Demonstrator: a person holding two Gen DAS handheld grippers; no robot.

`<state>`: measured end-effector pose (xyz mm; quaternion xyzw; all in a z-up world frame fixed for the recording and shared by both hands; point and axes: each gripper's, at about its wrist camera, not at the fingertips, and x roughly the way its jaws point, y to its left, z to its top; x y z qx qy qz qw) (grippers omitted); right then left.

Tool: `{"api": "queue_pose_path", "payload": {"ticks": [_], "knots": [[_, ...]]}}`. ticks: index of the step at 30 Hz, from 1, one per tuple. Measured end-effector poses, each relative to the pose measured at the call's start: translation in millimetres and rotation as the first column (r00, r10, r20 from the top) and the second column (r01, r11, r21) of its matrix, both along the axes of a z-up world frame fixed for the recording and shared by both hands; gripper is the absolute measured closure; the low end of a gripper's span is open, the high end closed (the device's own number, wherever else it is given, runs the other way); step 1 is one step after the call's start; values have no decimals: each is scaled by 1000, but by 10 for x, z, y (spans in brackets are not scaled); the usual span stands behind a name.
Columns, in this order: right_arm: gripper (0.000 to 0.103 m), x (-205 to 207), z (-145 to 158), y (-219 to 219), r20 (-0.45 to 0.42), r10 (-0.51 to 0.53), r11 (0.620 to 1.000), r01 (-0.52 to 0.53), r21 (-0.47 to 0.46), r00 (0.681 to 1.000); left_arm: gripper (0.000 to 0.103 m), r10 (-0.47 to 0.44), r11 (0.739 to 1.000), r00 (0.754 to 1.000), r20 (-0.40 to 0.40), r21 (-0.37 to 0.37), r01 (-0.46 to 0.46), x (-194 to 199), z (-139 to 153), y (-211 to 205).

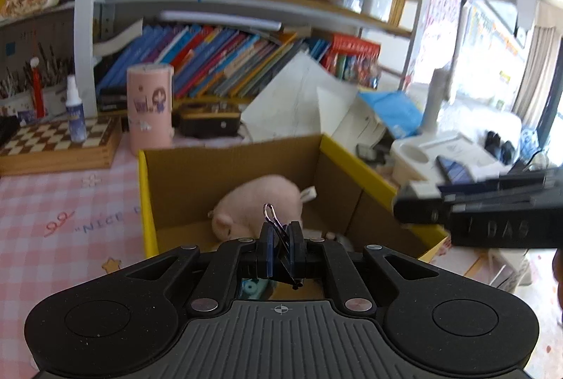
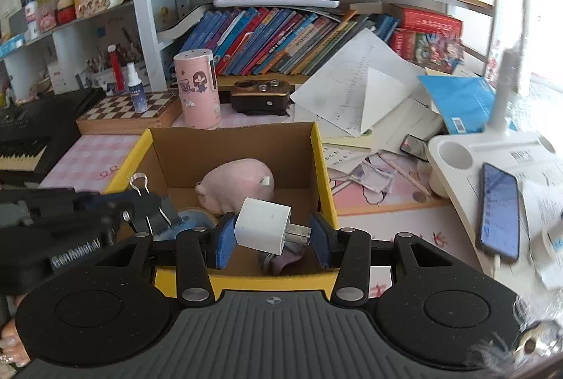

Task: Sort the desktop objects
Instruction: 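Lower the plug and clip into the box and open both tools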

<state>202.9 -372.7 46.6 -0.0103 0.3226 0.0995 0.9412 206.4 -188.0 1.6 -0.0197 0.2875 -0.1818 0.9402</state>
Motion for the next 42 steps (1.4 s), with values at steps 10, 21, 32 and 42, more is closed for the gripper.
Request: {"api": "queue_pose_path", "payload": {"ticks": [10, 21, 32, 42], "knots": [[61, 423, -234, 56, -61, 138, 989, -141, -55, 989, 94, 37, 997, 996, -81, 70, -31, 150, -251, -119], [61, 691, -453, 168, -135, 246, 960, -261, -105, 960, 94, 60, 993, 992, -109, 104, -48, 241, -297, -170], [61, 821, -565, 220, -174, 290, 943, -312, -117, 941, 89, 85, 989, 991, -103, 132, -71, 241, -292, -181], [61, 896, -567, 276, -177, 317, 932, -341, -123, 932, 34, 133, 988, 989, 58, 77, -137, -29, 26, -77]]}}
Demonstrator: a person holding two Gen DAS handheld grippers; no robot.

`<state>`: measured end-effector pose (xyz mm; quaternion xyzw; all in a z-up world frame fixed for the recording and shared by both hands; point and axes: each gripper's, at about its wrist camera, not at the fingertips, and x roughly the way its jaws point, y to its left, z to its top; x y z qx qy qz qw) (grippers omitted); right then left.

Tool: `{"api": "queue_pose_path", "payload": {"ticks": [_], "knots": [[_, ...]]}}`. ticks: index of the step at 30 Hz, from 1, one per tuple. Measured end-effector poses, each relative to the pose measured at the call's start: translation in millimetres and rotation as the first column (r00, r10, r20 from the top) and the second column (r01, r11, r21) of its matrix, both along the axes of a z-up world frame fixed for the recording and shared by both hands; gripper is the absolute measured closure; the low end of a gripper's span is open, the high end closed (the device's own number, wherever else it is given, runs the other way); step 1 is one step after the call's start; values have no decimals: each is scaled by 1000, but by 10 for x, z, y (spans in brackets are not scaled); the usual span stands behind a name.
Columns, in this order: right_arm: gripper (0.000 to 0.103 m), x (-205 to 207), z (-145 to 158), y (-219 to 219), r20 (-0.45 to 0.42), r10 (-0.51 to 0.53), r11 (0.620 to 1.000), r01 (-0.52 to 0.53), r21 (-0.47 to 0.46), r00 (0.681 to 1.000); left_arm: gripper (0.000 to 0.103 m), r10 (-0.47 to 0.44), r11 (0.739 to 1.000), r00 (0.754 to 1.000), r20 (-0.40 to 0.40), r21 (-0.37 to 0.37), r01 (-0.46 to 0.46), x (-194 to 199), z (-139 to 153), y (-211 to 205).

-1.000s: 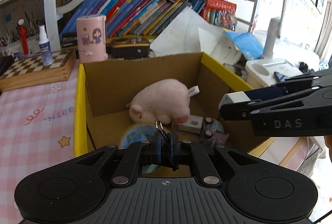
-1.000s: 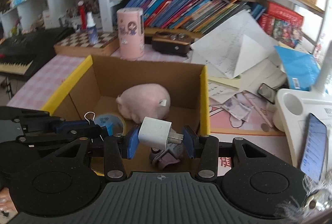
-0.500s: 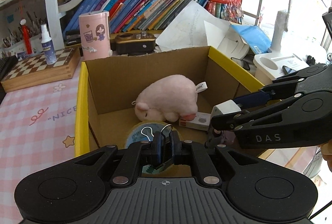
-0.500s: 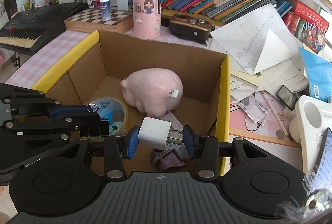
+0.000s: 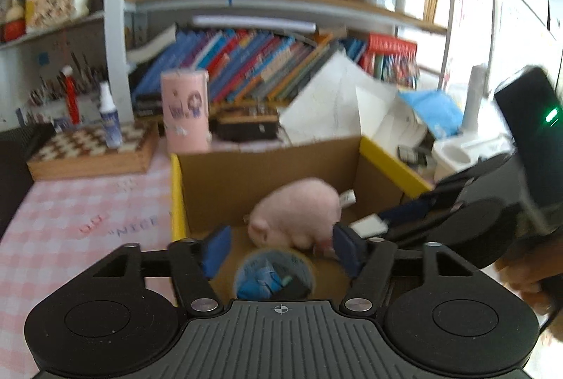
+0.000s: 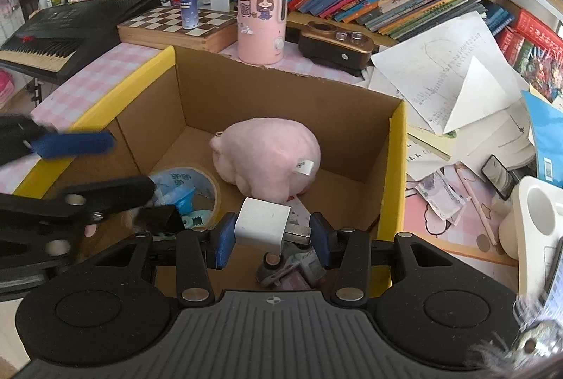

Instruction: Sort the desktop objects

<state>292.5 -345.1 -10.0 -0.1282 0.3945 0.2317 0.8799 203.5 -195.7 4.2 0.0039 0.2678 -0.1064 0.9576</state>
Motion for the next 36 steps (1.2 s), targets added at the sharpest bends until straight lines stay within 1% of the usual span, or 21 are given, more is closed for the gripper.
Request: {"api": "queue_pose_path", "payload": {"ticks": [4, 7, 11, 17, 19, 25, 28, 30, 32, 36], "knots": [[61, 23, -38, 65, -15, 29, 999, -29, -17, 999, 29, 22, 1000, 999, 34, 2, -22, -80, 87, 38], [61, 32, -85, 104, -34, 46, 998, -47, -31, 998, 23, 47, 999, 998, 42, 3, -47, -149, 112, 87], [61, 37, -122, 132, -53, 53, 998, -55, -38, 997, 17, 98, 995, 995, 27, -8, -98, -231, 101, 198], [60, 15, -132, 156, -65, 43, 998, -46, -32, 997, 15, 196, 980, 981, -9, -15, -196, -378, 53, 411], [57, -2, -115, 156, -64, 32, 999, -33, -20, 997, 13, 222, 975, 975, -18, -9, -222, -433, 46, 470], [48, -168, 2, 123, -29, -31, 999, 31, 23, 999, 7, 282, 959, 959, -28, 8, -282, -645, 51, 665], [44, -331, 90, 99, 18, -78, 995, 77, 61, 997, 6, 301, 954, 953, -23, 7, -301, -775, 66, 748], [40, -468, 162, 95, 54, -115, 990, 110, 90, 992, 4, 309, 951, 951, -22, 5, -309, -863, 74, 809], [40, -618, 232, 110, 90, -151, 983, 140, 115, 985, 4, 317, 948, 948, -23, 3, -317, -959, 85, 863], [36, -926, 326, 162, 122, -223, 965, 202, 166, 967, 3, 327, 945, 945, -15, 0, -327, -1152, 120, 960]]}}
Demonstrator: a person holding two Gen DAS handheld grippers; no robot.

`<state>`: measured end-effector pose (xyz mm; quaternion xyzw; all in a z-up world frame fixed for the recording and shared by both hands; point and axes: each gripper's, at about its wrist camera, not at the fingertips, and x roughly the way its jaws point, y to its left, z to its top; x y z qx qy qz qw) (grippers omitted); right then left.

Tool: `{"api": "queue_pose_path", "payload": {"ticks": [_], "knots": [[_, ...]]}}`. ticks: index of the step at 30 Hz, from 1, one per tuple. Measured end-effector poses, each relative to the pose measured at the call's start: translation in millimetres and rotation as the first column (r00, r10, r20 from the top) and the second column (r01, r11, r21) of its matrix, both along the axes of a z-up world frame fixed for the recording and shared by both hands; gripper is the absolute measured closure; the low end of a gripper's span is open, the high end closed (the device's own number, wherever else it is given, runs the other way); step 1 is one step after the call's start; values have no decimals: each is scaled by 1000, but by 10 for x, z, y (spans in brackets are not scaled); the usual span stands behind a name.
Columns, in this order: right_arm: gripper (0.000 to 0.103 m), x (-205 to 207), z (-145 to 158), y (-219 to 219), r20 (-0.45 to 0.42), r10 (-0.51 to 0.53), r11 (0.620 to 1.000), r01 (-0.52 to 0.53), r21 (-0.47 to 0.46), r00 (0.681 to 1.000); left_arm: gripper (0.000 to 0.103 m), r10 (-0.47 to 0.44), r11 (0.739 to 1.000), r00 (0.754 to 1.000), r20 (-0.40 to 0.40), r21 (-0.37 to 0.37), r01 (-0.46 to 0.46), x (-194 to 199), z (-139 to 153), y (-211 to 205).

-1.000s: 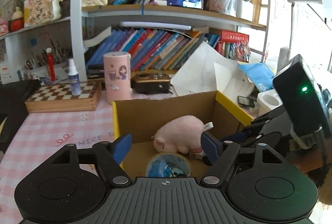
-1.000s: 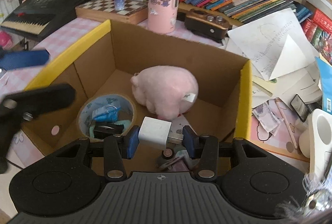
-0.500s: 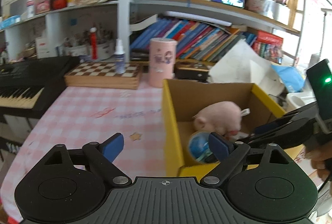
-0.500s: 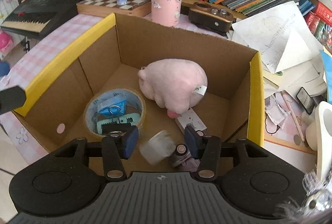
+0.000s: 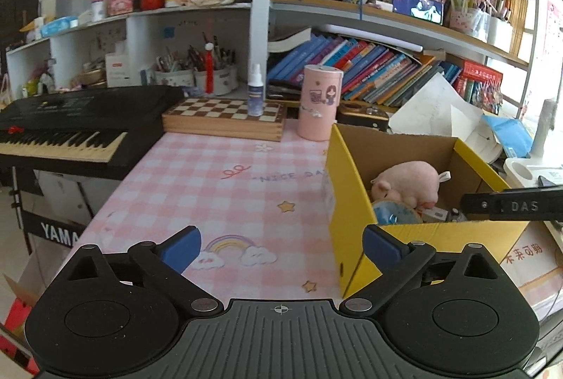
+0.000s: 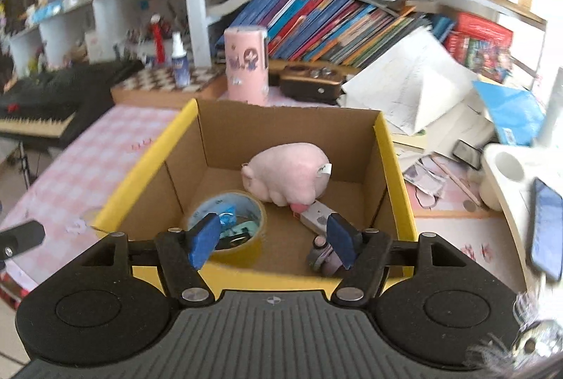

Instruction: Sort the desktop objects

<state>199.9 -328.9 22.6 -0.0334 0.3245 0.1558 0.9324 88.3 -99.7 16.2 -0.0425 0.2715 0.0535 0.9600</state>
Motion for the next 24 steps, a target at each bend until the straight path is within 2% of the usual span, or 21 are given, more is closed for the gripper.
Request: {"api": "queue_pose_path", "payload": {"ticks": [12, 24], "knots": [[30, -963, -39, 245, 66, -115, 993, 114, 21, 991, 0, -19, 1000, 1000, 8, 18, 18, -564, 35, 191], [22, -1759, -71, 479, 72, -130, 991, 127, 47, 989, 0, -48, 997, 999, -20, 59, 50, -1084, 19, 303]]}}
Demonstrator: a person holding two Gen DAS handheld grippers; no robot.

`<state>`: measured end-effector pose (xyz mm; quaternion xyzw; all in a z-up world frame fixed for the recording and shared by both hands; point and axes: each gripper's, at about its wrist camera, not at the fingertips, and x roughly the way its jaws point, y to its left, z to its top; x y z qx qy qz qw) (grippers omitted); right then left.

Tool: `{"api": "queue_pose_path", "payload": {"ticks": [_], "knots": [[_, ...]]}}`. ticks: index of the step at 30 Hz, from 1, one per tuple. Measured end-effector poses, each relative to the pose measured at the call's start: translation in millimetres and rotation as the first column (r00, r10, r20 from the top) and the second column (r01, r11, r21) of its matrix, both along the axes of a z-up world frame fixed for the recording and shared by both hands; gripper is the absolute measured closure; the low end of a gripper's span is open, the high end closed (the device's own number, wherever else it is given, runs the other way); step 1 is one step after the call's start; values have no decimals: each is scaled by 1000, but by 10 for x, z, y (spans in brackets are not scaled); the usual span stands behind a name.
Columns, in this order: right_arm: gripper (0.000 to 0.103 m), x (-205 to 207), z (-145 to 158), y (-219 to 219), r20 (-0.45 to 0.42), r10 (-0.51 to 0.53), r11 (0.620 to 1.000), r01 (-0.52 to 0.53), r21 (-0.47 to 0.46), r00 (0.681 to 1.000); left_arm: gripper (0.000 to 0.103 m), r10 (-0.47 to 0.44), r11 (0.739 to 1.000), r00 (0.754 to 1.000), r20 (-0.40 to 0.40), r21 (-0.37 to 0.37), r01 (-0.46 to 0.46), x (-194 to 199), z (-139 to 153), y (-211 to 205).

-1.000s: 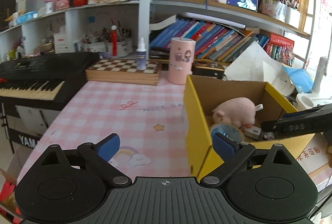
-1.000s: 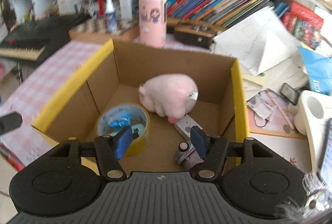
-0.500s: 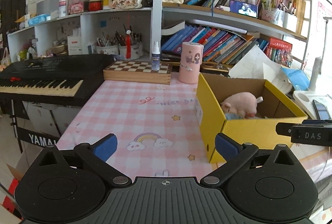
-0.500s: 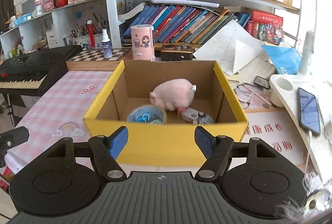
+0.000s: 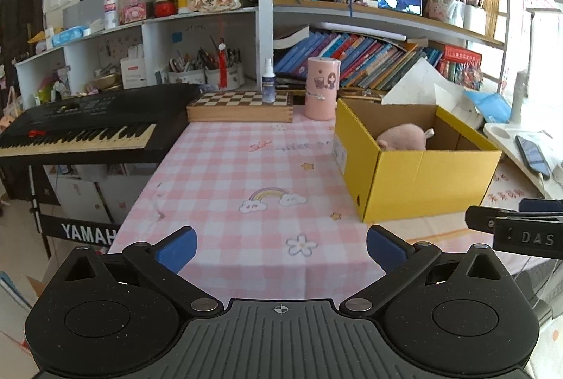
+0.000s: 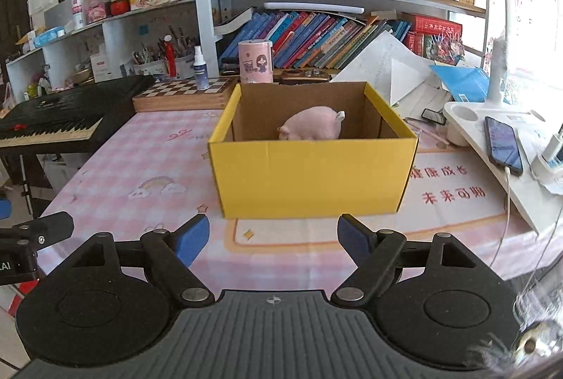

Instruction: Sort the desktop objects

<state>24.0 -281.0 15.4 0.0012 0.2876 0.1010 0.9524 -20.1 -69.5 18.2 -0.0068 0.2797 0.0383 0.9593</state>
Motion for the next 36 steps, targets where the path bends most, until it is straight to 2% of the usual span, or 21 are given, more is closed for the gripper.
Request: {"api": "queue_pose_path", "payload": {"ticks": [5, 12, 19, 27, 36], "knots": [[18, -178, -15, 53, -13, -5, 1000, 5, -1, 1000, 0, -24, 999, 1000, -2, -28, 24, -140, -19, 57], [7, -392, -38, 109, -27, -10, 1000, 10, -12, 1000, 0, -29, 999, 999, -17, -44, 28, -281, -55, 98], [7, -529, -35, 139, -22, 5, 1000, -5, -20, 1000, 0, -28, 998, 999, -15, -49, 28, -405, -57, 108], [3, -582, -55, 154, -40, -1, 999, -1, -34, 999, 0, -6, 1000, 998, -67, -7, 5, -423, -96, 96], [3, -577, -91, 155, -67, -14, 999, 11, -40, 998, 0, 10, 1000, 997, -81, 12, -9, -422, -93, 112]]}}
